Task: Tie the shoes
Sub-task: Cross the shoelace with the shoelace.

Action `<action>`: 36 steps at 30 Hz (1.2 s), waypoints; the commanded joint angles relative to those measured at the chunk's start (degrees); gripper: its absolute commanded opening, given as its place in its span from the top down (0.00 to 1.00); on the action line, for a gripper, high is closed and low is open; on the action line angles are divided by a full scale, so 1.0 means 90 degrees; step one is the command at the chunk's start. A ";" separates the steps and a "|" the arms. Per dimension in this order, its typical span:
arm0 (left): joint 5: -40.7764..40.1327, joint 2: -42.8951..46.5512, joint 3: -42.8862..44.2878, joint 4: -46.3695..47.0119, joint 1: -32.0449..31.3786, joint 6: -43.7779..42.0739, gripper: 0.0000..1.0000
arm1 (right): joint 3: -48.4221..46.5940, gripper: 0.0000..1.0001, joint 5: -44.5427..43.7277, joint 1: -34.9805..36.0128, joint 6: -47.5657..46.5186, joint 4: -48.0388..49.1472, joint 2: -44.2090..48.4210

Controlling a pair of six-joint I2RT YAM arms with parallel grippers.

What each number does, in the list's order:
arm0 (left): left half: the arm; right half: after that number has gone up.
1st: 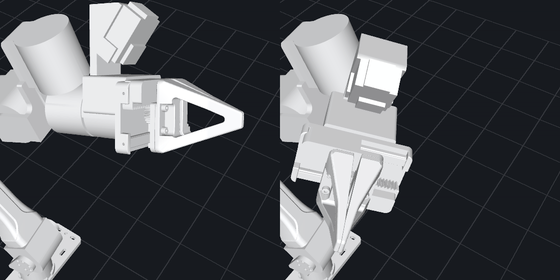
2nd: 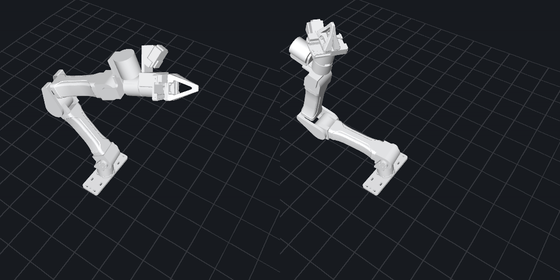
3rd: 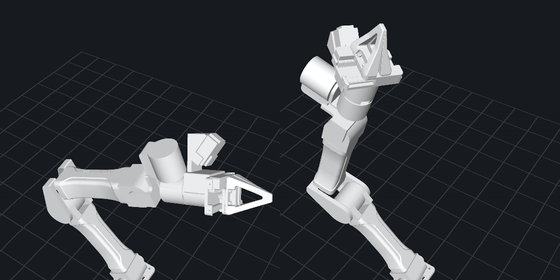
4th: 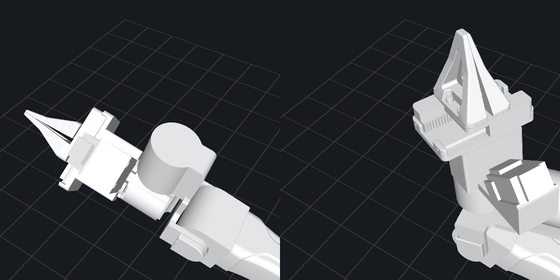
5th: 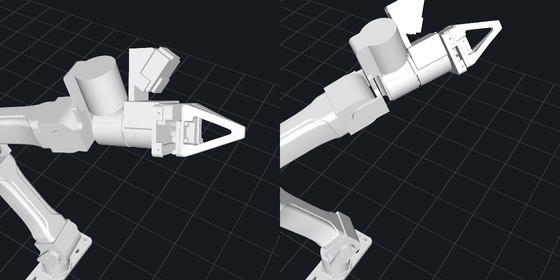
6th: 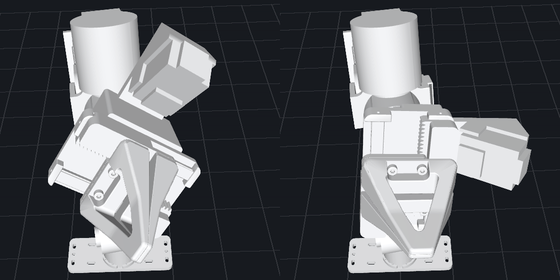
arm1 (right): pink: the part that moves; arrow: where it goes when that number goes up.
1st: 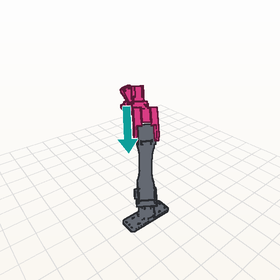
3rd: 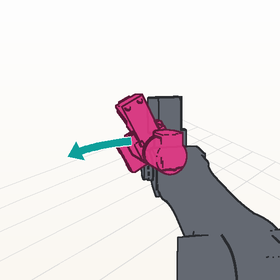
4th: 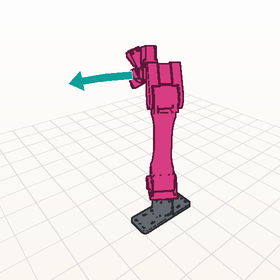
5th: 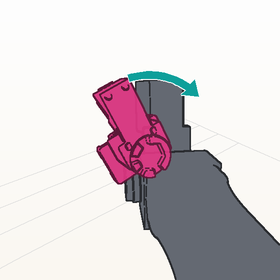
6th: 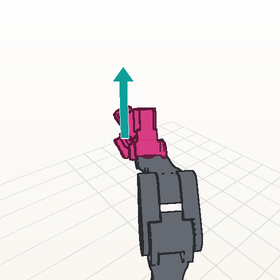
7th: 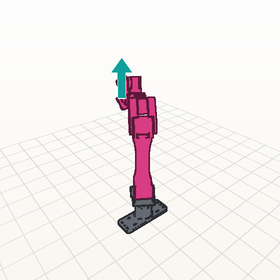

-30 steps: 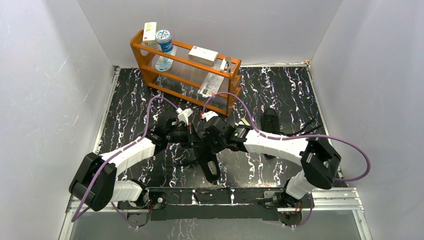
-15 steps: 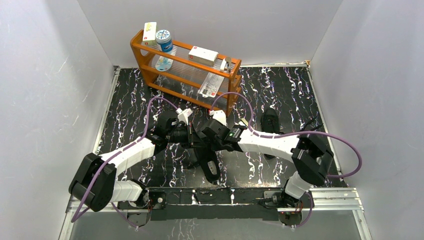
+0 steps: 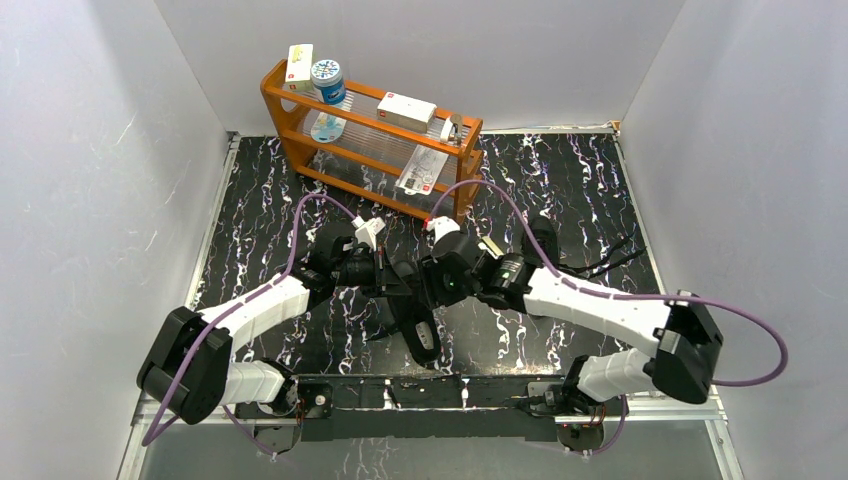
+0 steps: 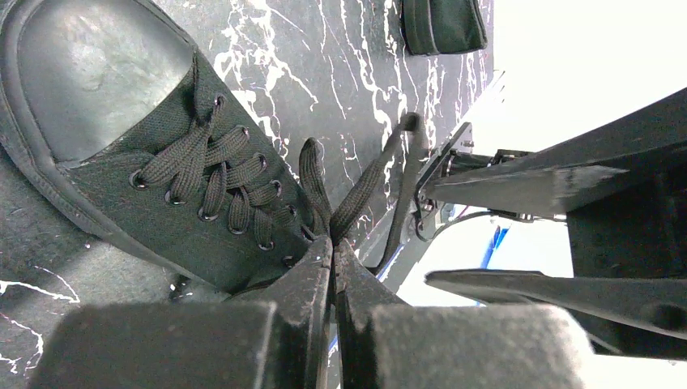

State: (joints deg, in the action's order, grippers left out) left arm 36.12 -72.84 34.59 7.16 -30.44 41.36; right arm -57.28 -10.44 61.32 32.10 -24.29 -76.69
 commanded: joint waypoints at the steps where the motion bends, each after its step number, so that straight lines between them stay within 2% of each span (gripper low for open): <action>1: 0.0196 0.0123 0.0076 -0.0100 0.0071 -0.0164 1.00 | 0.0262 0.45 0.0803 -0.0447 -0.0546 0.0083 0.0559; 5: 0.0191 0.0155 0.0102 -0.0160 0.0091 -0.0204 1.00 | 0.0675 0.44 0.2347 -0.0923 -0.0336 0.1092 0.0587; 11: 0.0217 0.0177 0.0093 -0.0168 0.0100 -0.0146 1.00 | 0.0453 0.46 0.2113 -0.0959 -0.0306 0.0699 0.0369; 14: 0.0202 0.0220 0.0102 -0.0190 0.0096 -0.0123 1.00 | 0.0630 0.45 0.2642 -0.1010 -0.0344 0.0746 0.0364; 16: 0.0211 0.0240 0.0110 -0.0206 0.0100 -0.0123 1.00 | 0.0707 0.43 0.2920 -0.1005 -0.0109 0.0756 0.0320; 20: 0.0232 0.0240 0.0114 -0.0271 0.0096 -0.0160 1.00 | 0.0994 0.36 0.2541 -0.1048 0.0462 0.1134 0.0410; 22: 0.0253 0.0250 0.0075 -0.0219 0.0100 -0.0113 1.00 | 0.1202 0.37 0.2648 -0.1103 0.0772 0.1548 0.0356; 25: 0.0250 0.0260 0.0046 -0.0204 0.0100 -0.0080 1.00 | 0.1104 0.40 0.2683 -0.1111 0.0938 0.1349 0.0143; 31: 0.0191 0.0304 -0.0021 -0.0115 0.0100 0.0006 1.00 | 0.1198 0.52 0.2522 -0.1120 0.1196 0.1704 -0.0044; 33: 0.0191 0.0318 -0.0028 -0.0129 0.0100 0.0007 1.00 | 0.1176 0.62 0.2711 -0.1120 0.1218 0.1835 -0.0112; 36: 0.0168 0.0343 -0.0025 -0.0190 0.0101 -0.0022 1.00 | 0.1072 0.85 0.2680 -0.1120 0.1028 0.1637 -0.0028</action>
State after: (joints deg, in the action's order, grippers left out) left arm 36.64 -72.38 34.54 5.54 -29.78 41.15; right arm -46.22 12.82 51.44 41.80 -11.73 -77.43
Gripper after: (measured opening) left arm 0.008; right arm 0.260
